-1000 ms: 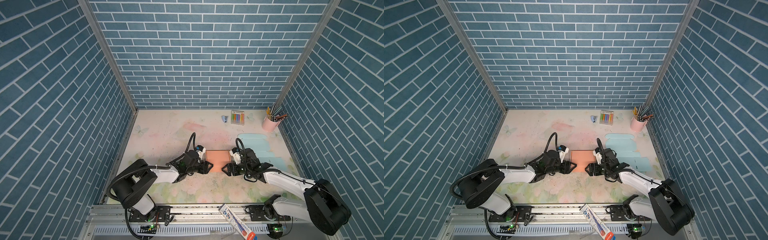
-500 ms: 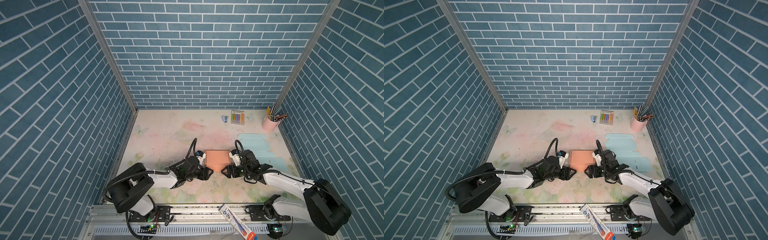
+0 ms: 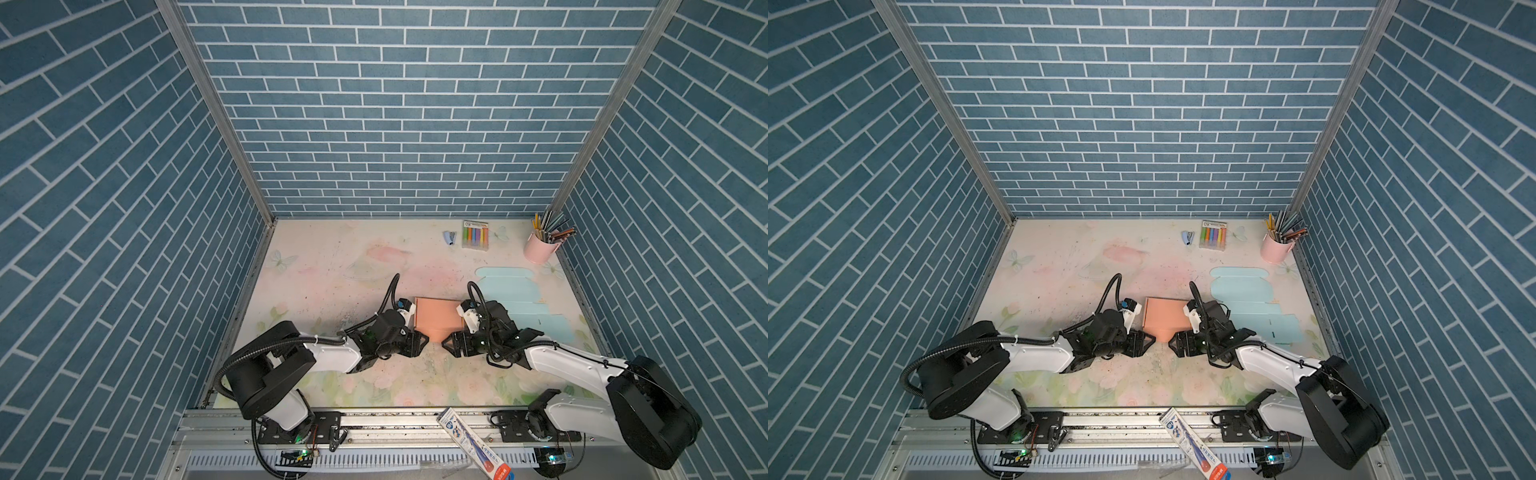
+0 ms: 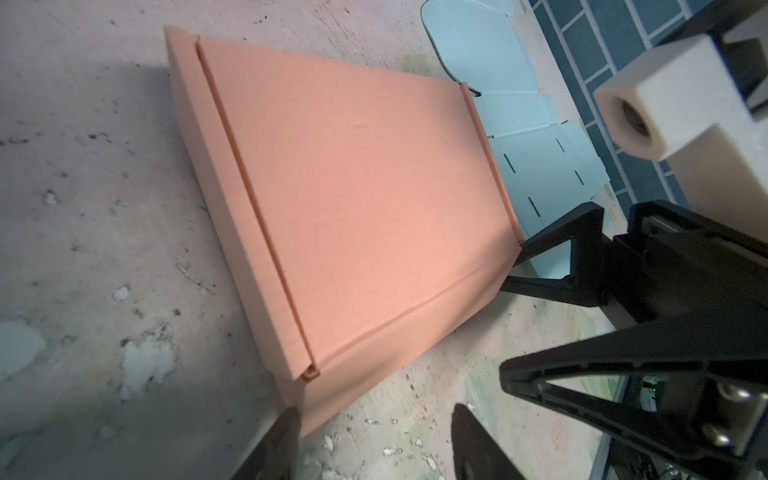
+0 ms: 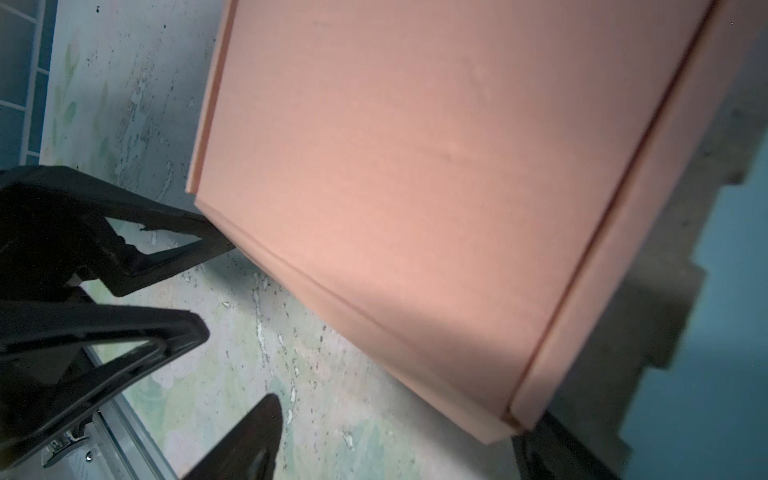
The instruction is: Fold the paper box
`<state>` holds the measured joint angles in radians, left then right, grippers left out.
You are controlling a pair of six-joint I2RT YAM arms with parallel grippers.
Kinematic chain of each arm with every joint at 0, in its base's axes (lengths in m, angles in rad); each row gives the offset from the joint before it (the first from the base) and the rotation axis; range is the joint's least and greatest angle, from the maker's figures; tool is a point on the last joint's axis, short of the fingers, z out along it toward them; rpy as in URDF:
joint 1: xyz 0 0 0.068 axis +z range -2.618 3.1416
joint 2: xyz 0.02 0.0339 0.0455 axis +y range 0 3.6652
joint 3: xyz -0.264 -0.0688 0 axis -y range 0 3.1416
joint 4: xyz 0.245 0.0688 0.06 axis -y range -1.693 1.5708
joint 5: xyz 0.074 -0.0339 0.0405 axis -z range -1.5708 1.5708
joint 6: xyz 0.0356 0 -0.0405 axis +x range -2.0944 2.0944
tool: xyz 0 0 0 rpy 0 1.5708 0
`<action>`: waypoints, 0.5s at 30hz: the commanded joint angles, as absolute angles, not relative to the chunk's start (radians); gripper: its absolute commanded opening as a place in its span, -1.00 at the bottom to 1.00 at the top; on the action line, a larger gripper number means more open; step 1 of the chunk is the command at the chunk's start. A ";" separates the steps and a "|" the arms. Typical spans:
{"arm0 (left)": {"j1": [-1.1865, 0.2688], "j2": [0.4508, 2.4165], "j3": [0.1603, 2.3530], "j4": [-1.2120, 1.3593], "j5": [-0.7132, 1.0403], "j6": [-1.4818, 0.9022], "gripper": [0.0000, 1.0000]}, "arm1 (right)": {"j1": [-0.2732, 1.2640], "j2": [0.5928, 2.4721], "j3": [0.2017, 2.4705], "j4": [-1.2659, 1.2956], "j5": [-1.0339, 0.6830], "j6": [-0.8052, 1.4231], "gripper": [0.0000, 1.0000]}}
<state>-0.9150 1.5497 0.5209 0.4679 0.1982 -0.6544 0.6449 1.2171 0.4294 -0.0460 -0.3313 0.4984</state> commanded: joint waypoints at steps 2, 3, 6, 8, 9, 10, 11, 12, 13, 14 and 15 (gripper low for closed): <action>-0.945 1.491 0.513 0.492 0.212 -0.675 0.14 | 0.674 1.181 0.469 -0.058 -0.372 0.524 0.70; -0.946 1.483 0.511 0.483 0.209 -0.675 0.14 | 0.675 1.174 0.471 -0.065 -0.370 0.525 0.71; -0.946 1.462 0.502 0.458 0.200 -0.671 0.18 | 0.682 1.154 0.461 -0.083 -0.362 0.531 0.72; -0.946 1.451 0.498 0.445 0.191 -0.666 0.18 | 0.684 1.141 0.450 -0.087 -0.362 0.538 0.72; -0.946 1.447 0.496 0.440 0.190 -0.665 0.18 | 0.685 1.133 0.445 -0.090 -0.361 0.540 0.72; -0.946 1.445 0.494 0.441 0.189 -0.665 0.18 | 0.686 1.128 0.443 -0.095 -0.359 0.543 0.72; -0.946 1.444 0.490 0.444 0.189 -0.667 0.18 | 0.688 1.120 0.443 -0.098 -0.358 0.546 0.73; -0.946 1.445 0.483 0.449 0.188 -0.670 0.18 | 0.688 1.115 0.443 -0.101 -0.356 0.549 0.73; -0.945 1.445 0.478 0.455 0.189 -0.674 0.18 | 0.690 1.112 0.442 -0.102 -0.356 0.549 0.73; -0.945 1.446 0.470 0.464 0.188 -0.680 0.18 | 0.690 1.109 0.444 -0.104 -0.356 0.551 0.73; -0.946 1.447 0.465 0.473 0.189 -0.685 0.18 | 0.691 1.107 0.446 -0.106 -0.355 0.551 0.73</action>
<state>-0.9306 1.4544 0.4850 0.4400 0.1764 -0.6659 0.6769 1.1278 0.4294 -0.1059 -0.3267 0.5205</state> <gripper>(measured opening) 0.590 0.866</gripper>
